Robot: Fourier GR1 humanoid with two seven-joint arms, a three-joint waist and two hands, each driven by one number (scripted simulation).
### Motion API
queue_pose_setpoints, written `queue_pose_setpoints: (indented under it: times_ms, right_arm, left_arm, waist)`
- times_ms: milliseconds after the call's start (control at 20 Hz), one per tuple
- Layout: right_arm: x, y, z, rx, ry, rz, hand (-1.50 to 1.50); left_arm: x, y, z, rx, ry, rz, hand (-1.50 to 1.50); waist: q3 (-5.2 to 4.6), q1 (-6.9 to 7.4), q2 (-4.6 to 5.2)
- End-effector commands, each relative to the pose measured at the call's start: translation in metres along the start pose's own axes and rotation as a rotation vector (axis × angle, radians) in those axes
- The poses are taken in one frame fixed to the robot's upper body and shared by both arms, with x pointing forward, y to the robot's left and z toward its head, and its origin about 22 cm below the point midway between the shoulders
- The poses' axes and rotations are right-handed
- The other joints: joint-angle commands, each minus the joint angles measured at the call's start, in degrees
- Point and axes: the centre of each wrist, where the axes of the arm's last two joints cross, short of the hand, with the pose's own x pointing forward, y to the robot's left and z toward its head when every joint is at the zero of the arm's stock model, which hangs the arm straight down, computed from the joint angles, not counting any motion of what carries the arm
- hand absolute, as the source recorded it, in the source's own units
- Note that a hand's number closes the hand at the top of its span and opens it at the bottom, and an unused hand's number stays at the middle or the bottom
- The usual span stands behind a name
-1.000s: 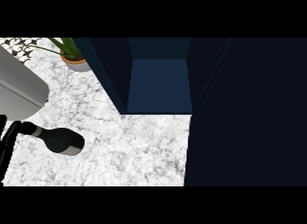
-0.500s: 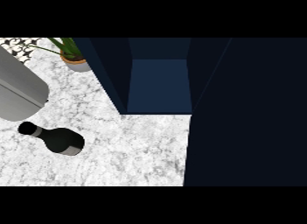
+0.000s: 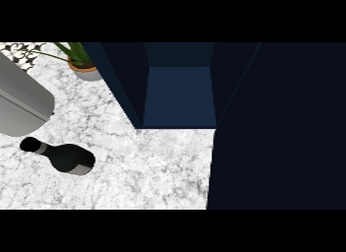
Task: Pick up the wine, place it into the cabinet and close the cabinet
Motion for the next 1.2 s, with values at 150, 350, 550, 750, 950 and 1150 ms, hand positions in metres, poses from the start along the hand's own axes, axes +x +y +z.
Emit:
queue_pose_setpoints:
  times_ms: [150, 350, 550, 750, 950, 1150]
  right_arm:
    - [0.033, 0.012, 0.02, 0.055, -0.054, -0.057, -1.5]
    - [0.017, 0.007, 0.02, 0.038, -0.052, -0.044, -1.5]
    - [0.027, -0.002, 0.02, 0.034, -0.044, -0.037, -1.5]
    - [0.031, 0.004, 0.018, 0.04, -0.064, -0.021, -1.5]
    - [0.034, 0.008, 0.015, 0.041, -0.064, -0.04, -1.5]
    - [0.031, 0.006, 0.021, 0.011, -0.058, -0.035, -1.5]
  left_arm:
    - [-0.023, 0.014, -0.016, -0.02, 0.065, 0.023, -1.5]
    - [-0.022, 0.057, -0.014, -0.027, 0.069, 0.028, -1.5]
    - [-0.073, 0.039, -0.012, -0.027, 0.099, 0.027, -1.5]
    - [-0.08, 0.057, -0.023, 0.027, 0.077, -0.005, -1.5]
    - [-0.115, 0.073, -0.01, 0.035, 0.059, 0.01, -1.5]
    - [-0.108, 0.081, -0.028, 0.057, 0.066, -0.013, -1.5]
  waist:
    - [0.01, -0.26, 0.09]
    - [0.03, -0.02, 0.05]
    - [0.04, -0.22, 0.1]
    - [0.03, -0.32, 0.11]
    - [-0.01, -0.21, 0.11]
    - [0.03, -0.24, 0.11]
